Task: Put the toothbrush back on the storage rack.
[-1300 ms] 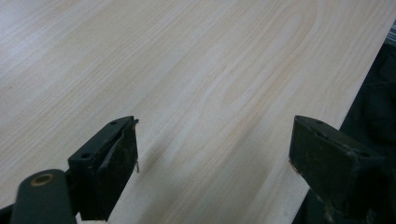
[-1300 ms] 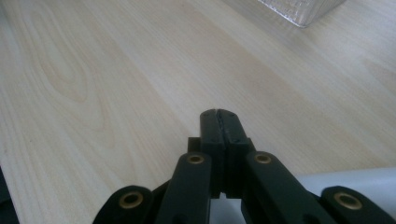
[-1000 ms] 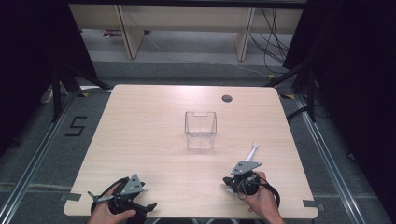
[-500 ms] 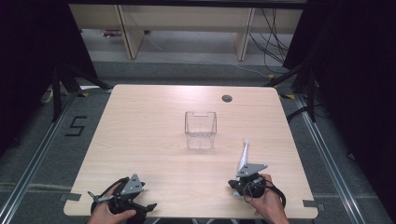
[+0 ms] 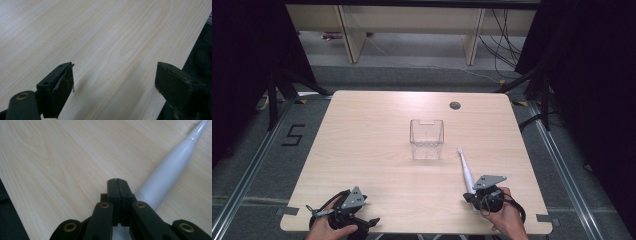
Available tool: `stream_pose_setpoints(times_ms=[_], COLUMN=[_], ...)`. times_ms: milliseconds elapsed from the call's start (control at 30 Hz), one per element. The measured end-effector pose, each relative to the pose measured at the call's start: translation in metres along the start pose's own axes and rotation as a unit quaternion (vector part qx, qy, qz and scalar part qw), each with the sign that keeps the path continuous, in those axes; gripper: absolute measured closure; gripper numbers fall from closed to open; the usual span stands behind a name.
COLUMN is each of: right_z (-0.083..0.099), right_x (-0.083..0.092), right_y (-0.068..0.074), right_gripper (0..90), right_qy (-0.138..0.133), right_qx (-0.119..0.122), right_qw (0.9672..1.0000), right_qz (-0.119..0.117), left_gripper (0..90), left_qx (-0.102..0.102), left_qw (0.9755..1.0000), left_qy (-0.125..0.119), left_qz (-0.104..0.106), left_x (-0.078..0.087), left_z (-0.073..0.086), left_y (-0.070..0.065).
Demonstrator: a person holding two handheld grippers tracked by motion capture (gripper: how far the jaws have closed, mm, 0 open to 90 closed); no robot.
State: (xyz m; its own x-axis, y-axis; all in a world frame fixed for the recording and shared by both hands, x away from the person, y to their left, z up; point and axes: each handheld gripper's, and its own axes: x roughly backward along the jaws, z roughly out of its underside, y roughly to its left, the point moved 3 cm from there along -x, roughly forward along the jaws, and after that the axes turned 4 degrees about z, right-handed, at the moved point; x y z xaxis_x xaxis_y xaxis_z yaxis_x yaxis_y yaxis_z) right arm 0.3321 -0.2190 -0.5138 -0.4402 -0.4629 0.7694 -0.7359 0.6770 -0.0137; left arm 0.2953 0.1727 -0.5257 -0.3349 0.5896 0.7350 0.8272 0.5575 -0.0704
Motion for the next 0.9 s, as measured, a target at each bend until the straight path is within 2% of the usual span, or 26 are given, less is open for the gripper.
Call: stream_pose_setpoints(times_ms=[33, 100, 133, 167, 267, 300, 367, 400, 433, 533, 600, 633, 667, 767, 800, 900], right_z=[0.0, 0.001, 0.001, 0.001, 0.002, 0.002, 0.003, 0.003, 0.004, 0.005, 0.007, 0.007, 0.008, 0.009, 0.009, 0.011], right_x=[0.002, 0.001, 0.003, 0.003, 0.003, 0.002, 0.004, 0.003, 0.005, 0.007, 0.007, 0.007, 0.009, 0.01, 0.009, 0.01], right_y=[0.0, -0.001, -0.002, -0.002, -0.003, -0.003, -0.005, -0.005, -0.005, -0.006, -0.007, -0.008, -0.008, -0.01, -0.01, -0.013], right_gripper=[90.0, 90.0, 90.0, 90.0, 90.0, 90.0, 90.0, 90.0, 90.0, 90.0, 90.0, 90.0, 90.0, 90.0, 90.0, 90.0], right_qy=[0.007, -0.001, 0.007, 0.007, 0.007, -0.001, 0.008, 0.0, 0.01, 0.015, 0.011, 0.011, 0.021, 0.022, 0.011, 0.015], right_qx=[-0.003, -0.003, -0.003, -0.007, -0.005, -0.007, -0.004, -0.008, -0.006, -0.01, -0.017, -0.011, -0.017, -0.017, -0.019, -0.013], right_qw=[1.0, 1.0, 0.9999, 0.9999, 1.0, 1.0, 1.0, 1.0, 0.9999, 0.9998, 0.9997, 0.9998, 0.9996, 0.9996, 0.9996, 0.9998], right_qz=[0.0, 0.001, 0.007, 0.001, 0.0, 0.002, 0.001, 0.002, 0.0, 0.001, 0.01, 0.009, 0.007, 0.008, 0.016, 0.006], left_gripper=[14.9, 14.8, 14.8, 14.8, 14.9, 14.8, 14.9, 14.8, 14.9, 14.8, 14.9, 14.9, 14.9, 14.8, 14.9, 14.8], left_qx=[0.0, 0.002, 0.002, 0.001, 0.003, 0.001, 0.0, 0.001, 0.0, 0.0, -0.001, 0.0, 0.0, 0.001, 0.0, -0.001], left_qw=[1.0, 1.0, 1.0, 1.0, 1.0, 1.0, 1.0, 1.0, 1.0, 1.0, 1.0, 1.0, 1.0, 1.0, 1.0, 1.0], left_qy=[0.001, 0.0, 0.0, 0.0, -0.002, 0.002, 0.002, 0.001, 0.001, -0.001, 0.0, -0.001, -0.001, 0.001, 0.0, 0.002], left_qz=[-0.001, -0.001, -0.001, -0.001, 0.002, -0.001, -0.001, -0.001, -0.001, 0.0, 0.0, 0.0, 0.0, -0.001, -0.001, -0.001], left_x=[0.0, 0.0, 0.0, 0.0, 0.0, 0.0, 0.0, 0.0, 0.0, 0.0, 0.0, 0.0, 0.0, 0.001, 0.001, 0.0], left_z=[0.0, 0.0, 0.0, 0.0, 0.0, 0.0, 0.0, 0.0, 0.0, 0.0, 0.0, 0.0, 0.0, 0.0, 0.0, 0.0], left_y=[0.0, 0.0, 0.0, 0.0, -0.001, 0.0, 0.0, 0.0, 0.0, 0.0, 0.0, 0.0, 0.0, 0.0, -0.001, 0.0])
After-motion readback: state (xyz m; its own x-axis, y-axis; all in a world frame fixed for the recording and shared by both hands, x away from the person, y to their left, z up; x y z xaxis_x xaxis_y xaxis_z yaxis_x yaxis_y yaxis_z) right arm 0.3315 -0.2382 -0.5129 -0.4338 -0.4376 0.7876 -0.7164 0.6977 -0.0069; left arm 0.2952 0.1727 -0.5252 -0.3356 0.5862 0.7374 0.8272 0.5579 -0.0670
